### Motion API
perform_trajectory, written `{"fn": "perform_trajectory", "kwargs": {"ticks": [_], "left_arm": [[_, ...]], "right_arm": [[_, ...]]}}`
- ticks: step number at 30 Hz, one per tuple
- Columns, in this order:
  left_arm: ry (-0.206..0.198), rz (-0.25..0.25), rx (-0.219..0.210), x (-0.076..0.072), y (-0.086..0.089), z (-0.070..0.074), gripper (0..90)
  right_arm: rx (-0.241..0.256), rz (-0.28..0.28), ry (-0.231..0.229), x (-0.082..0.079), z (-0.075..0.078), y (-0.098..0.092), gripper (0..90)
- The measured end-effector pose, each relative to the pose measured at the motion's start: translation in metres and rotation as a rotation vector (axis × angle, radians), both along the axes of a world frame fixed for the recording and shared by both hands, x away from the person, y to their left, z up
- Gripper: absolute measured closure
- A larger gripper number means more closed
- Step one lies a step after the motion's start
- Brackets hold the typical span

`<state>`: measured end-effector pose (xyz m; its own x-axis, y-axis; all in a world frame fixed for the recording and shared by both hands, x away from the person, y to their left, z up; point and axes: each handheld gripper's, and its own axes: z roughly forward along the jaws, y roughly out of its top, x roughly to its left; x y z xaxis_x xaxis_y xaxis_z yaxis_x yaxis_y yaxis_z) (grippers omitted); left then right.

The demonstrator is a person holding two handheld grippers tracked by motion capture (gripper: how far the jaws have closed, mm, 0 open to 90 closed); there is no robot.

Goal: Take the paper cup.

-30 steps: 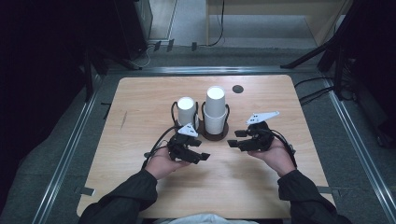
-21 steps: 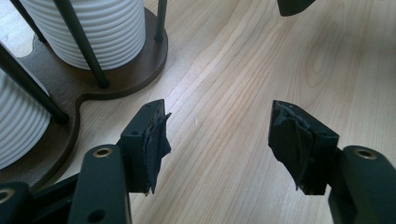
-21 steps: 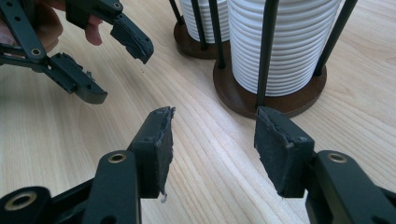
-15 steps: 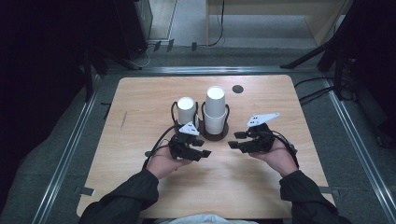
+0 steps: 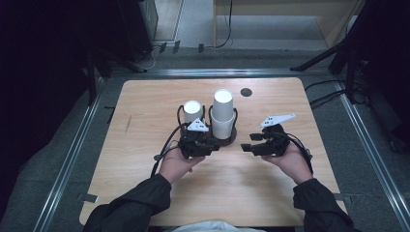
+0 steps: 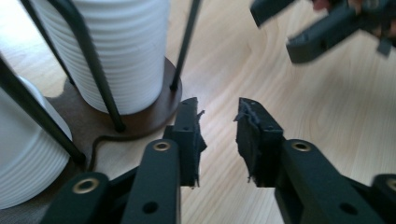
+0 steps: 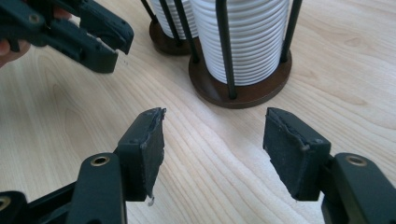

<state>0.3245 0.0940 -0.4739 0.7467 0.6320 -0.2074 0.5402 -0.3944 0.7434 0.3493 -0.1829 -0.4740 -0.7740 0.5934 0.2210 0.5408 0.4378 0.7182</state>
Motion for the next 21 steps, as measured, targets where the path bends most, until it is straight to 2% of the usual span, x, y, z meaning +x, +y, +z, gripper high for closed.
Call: {"fn": "perform_trajectory", "kwargs": {"ticks": [2, 3, 4, 8, 9, 11, 12, 13, 15, 17, 18, 21], "left_arm": [[0.008, 0.046, -0.012, 0.003, -0.002, 0.004, 73.7], [0.008, 0.046, -0.012, 0.003, -0.002, 0.004, 74.2], [0.029, 0.073, -0.025, 0.005, -0.004, 0.005, 75.7], [0.032, 0.113, -0.027, 0.007, -0.008, 0.006, 78.6], [0.023, 0.133, -0.021, 0.007, -0.011, 0.007, 80.3], [-0.011, 0.141, -0.005, 0.007, -0.015, 0.009, 81.4], [-0.011, 0.141, -0.005, 0.007, -0.015, 0.009, 81.7], [-0.011, 0.149, 0.019, 0.007, -0.018, 0.010, 81.7], [-0.015, 0.158, 0.039, 0.008, -0.022, 0.010, 84.0], [-0.006, 0.170, 0.041, 0.011, -0.025, 0.011, 86.0], [-0.008, 0.170, 0.055, 0.011, -0.026, 0.011, 86.4], [-0.013, 0.180, 0.068, 0.013, -0.027, 0.013, 87.8]], "right_arm": [[0.000, -0.009, 0.000, 0.000, 0.001, 0.000, 38.2], [0.006, -0.009, 0.001, 0.001, 0.001, 0.000, 38.1], [0.009, -0.007, -0.003, 0.001, 0.002, 0.000, 38.0], [-0.007, -0.007, -0.024, 0.002, 0.005, 0.000, 37.4], [-0.020, -0.013, -0.033, 0.004, 0.009, 0.000, 37.4], [-0.025, -0.017, -0.038, 0.007, 0.015, 0.000, 37.1], [-0.025, -0.017, -0.038, 0.007, 0.015, 0.000, 37.1], [-0.029, -0.016, -0.045, 0.008, 0.018, 0.000, 36.8], [-0.041, -0.016, -0.054, 0.011, 0.024, 0.000, 35.7], [-0.046, -0.011, -0.072, 0.016, 0.034, 0.002, 34.0], [-0.049, -0.013, -0.078, 0.019, 0.037, 0.002, 33.5], [-0.051, -0.017, -0.086, 0.022, 0.042, 0.003, 32.1]]}}
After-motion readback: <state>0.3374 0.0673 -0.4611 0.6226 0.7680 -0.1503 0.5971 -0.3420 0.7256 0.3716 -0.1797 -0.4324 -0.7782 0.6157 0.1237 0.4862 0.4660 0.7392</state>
